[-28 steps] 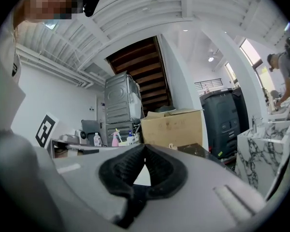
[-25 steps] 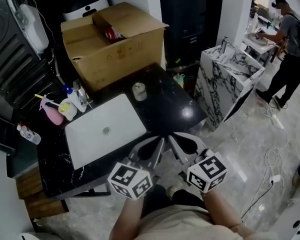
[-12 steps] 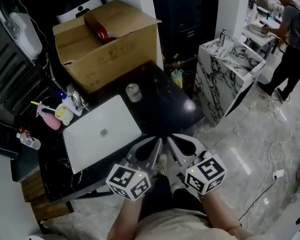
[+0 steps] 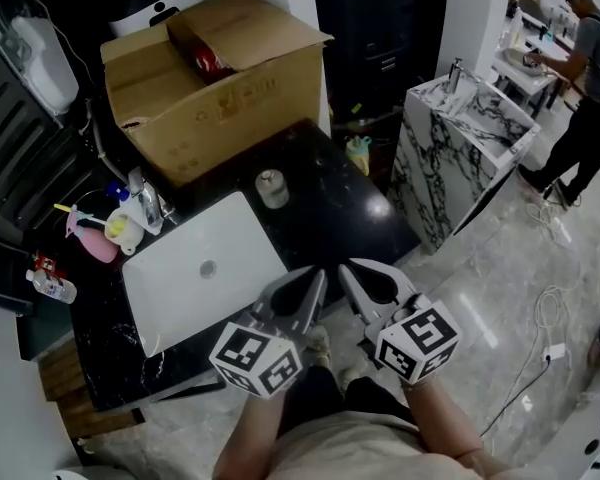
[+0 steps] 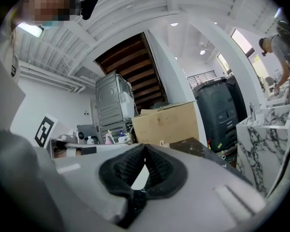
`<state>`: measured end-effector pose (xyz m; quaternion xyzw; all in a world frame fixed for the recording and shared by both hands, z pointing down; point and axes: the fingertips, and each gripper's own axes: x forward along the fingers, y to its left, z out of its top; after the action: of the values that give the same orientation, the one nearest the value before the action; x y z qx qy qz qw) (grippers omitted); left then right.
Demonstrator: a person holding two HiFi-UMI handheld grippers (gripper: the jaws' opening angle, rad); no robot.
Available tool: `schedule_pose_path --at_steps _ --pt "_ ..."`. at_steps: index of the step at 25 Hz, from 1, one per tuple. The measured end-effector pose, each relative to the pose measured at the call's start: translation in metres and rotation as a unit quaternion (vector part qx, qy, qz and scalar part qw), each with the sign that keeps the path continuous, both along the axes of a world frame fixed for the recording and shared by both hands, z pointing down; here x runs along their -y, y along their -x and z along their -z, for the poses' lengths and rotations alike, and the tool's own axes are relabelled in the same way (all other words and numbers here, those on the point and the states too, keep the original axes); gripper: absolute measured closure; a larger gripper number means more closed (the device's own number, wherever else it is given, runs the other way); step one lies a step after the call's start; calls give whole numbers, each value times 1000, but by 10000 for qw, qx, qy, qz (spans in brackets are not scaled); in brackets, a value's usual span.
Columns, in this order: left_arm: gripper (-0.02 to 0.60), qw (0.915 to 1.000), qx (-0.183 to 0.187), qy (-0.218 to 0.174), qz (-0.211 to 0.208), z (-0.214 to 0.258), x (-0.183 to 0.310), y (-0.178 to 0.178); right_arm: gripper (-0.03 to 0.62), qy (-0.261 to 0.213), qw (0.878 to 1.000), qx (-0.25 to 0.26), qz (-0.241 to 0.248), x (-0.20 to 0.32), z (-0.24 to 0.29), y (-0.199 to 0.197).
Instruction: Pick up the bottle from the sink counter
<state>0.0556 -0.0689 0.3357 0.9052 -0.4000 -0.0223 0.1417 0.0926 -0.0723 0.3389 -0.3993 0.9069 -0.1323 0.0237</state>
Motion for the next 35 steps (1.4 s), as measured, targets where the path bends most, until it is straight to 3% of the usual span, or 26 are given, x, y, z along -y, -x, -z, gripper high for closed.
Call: schedule_pose_path --at_steps 9,20,35 --pt "575 9999 -41 -58 -149 8 59 24 592 -131 9996 -199 135 62 12 35" --pt "575 9999 64 -152 -43 12 134 75 592 -123 9995 -277 40 132 13 75" --pt "575 9998 53 158 76 -18 175 107 592 199 9979 -579 -200 172 -15 93"
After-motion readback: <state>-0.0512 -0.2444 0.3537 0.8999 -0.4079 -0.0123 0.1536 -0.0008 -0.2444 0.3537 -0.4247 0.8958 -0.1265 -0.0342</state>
